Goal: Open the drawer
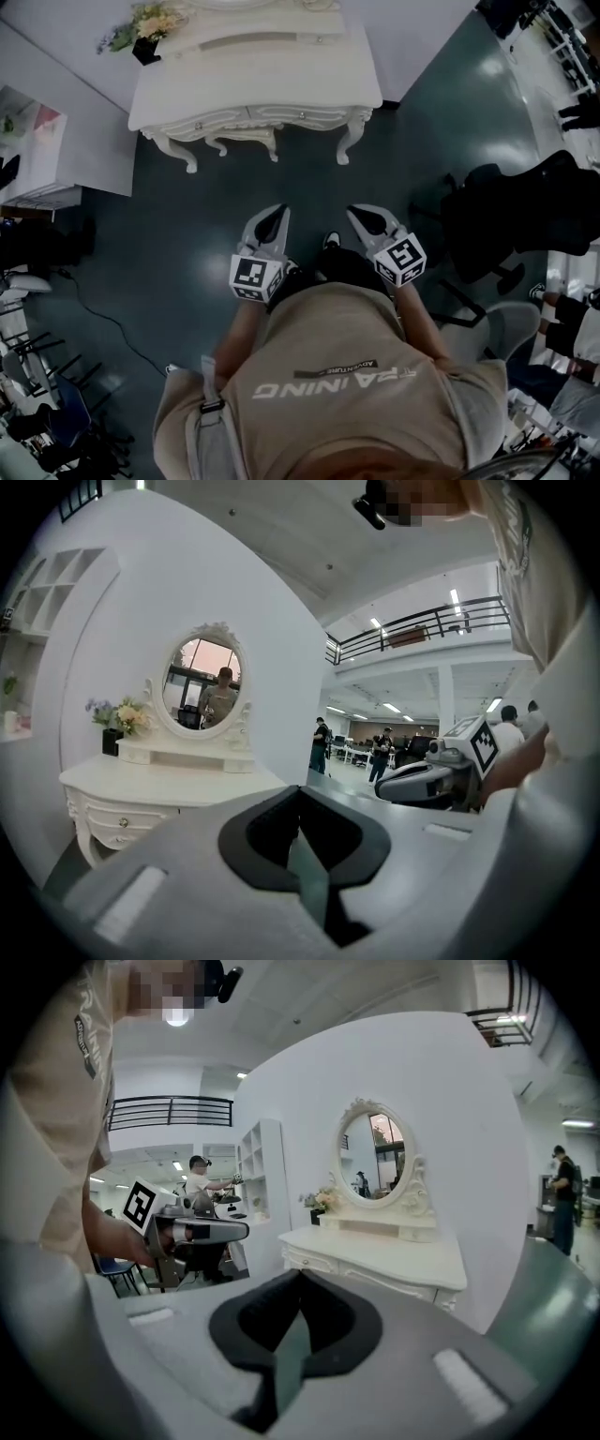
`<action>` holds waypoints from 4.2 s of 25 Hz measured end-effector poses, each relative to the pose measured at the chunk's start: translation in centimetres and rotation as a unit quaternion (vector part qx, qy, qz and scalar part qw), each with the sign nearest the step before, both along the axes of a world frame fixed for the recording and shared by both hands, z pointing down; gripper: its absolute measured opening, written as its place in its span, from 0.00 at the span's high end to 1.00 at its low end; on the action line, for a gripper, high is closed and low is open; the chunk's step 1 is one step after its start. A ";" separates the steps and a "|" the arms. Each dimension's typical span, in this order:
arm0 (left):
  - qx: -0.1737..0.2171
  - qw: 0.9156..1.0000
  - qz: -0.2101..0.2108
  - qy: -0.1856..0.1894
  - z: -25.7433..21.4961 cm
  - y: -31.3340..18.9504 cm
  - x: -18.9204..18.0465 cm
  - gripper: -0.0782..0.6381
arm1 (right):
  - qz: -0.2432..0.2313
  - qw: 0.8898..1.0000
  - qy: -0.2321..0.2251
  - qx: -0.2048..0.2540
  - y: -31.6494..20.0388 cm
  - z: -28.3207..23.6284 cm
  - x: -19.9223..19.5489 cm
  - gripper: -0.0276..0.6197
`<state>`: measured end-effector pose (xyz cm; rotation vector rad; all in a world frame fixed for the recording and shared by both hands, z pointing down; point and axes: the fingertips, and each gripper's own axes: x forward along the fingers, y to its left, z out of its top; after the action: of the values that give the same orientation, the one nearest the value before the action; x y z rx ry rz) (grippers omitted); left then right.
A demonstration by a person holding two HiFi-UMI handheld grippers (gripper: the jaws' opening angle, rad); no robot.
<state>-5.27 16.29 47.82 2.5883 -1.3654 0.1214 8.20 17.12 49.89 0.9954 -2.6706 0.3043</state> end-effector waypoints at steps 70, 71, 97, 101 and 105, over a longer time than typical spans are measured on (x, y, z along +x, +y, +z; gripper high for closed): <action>-0.047 0.998 -0.035 -0.022 4.1 -33.3 -6.4 0.89 | 0.000 0.996 -0.035 -0.079 -33.6 6.2 -6.4 0.95; -0.047 0.998 -0.037 -0.027 3.7 -33.9 -5.7 0.89 | -0.006 0.996 -0.039 -0.080 -34.5 6.3 -6.0 0.95; -0.103 0.991 0.015 -0.080 7.4 -42.4 1.1 0.89 | -0.017 0.955 -0.020 -0.297 -41.0 23.8 -3.8 0.90; -0.102 0.992 0.005 -0.080 7.6 -41.9 -0.8 0.89 | 0.044 0.939 -0.037 -0.340 -41.8 27.7 -4.1 0.87; -0.118 0.990 -0.008 -0.076 8.4 -40.4 -2.5 0.89 | 0.083 0.928 -0.055 -0.358 -42.5 30.4 -4.7 0.82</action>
<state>-7.75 -24.09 56.20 2.4120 -1.3291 0.4568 3.54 -25.43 80.27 0.9586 -2.2421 1.2868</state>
